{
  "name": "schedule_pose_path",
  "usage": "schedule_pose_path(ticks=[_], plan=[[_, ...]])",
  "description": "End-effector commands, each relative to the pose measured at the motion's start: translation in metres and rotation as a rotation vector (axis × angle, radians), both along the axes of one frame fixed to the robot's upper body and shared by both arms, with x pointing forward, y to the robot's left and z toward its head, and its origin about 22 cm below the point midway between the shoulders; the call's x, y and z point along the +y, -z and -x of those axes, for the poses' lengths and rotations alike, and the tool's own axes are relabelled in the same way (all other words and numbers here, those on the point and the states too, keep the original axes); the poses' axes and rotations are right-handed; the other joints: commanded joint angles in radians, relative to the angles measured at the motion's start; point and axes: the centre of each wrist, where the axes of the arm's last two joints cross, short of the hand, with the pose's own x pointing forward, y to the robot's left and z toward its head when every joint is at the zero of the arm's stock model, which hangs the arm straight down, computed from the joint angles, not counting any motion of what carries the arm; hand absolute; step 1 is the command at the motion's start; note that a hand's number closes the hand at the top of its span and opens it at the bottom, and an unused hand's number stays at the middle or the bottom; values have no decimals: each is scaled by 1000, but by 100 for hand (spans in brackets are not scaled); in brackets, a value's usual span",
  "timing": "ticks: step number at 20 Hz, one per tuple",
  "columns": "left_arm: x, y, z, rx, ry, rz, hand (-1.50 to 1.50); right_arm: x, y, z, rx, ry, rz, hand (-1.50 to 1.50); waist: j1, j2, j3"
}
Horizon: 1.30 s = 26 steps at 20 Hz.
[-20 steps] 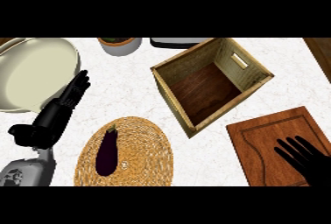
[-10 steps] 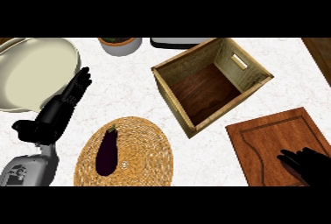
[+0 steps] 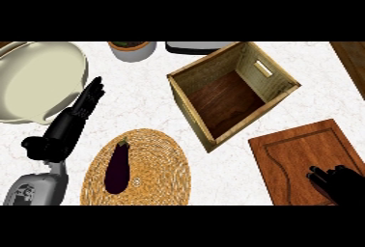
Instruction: Pick the sweet potato from the cutting board and place it in the basket
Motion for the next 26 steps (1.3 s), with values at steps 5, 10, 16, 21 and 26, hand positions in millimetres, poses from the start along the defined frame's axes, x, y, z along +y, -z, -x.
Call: schedule_pose_path(ticks=[5, 10, 16, 21, 26], plan=[[7, 2, 0, 1, -17, 2, 0, 106, 23, -22, -66, 536, -418, 150, 3, 8, 18], [1, 4, 0, 16, -2, 9, 0, 114, -3, -41, -175, 708, -471, 150, 12, 6, 26], [-5, 2, -3, 11, 39, 11, 0, 144, -43, -69, -315, 807, -724, 150, 59, 1, 35], [-14, 1, -5, 6, 83, 15, 0, 173, -107, -86, -559, 803, -988, 150, 102, -10, 28], [-24, -2, -10, 7, 130, 6, 0, 199, -155, -87, -705, 865, -1162, 150, 137, 2, 17]])
